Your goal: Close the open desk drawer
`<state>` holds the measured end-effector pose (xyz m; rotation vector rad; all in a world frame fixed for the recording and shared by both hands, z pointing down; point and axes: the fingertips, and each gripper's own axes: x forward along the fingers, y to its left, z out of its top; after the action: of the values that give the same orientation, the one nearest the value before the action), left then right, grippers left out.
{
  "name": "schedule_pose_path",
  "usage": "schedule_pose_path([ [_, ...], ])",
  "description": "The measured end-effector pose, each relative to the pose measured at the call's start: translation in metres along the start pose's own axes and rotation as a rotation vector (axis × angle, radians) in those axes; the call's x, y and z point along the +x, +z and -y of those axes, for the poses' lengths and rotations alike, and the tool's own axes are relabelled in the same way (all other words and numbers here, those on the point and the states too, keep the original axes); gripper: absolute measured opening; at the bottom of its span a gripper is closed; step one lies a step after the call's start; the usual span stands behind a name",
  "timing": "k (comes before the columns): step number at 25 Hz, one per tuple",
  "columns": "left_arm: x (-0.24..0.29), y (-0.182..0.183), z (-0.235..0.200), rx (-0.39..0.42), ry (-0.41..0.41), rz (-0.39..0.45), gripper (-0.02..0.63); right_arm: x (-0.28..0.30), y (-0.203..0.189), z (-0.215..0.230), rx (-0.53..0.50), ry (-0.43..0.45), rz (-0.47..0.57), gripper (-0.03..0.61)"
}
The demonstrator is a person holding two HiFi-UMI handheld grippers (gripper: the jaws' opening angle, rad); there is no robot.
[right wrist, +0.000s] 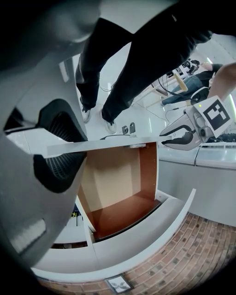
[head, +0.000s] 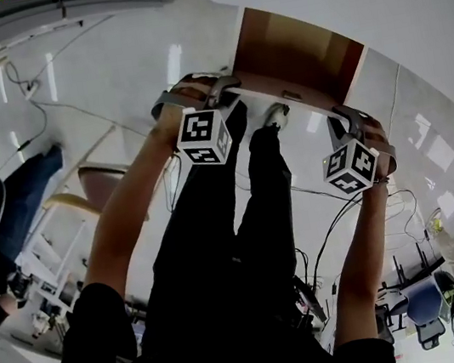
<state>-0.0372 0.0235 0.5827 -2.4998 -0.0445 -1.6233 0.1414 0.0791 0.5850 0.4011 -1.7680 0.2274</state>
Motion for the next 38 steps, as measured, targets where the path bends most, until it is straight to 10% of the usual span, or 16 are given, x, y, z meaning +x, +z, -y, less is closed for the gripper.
schedule_pose_path([
  [38, 0.008, 0.003, -0.073, -0.038, 0.037, -0.008, 0.103, 0.006, 0.014, 0.068, 0.038, -0.026, 0.015, 0.078],
])
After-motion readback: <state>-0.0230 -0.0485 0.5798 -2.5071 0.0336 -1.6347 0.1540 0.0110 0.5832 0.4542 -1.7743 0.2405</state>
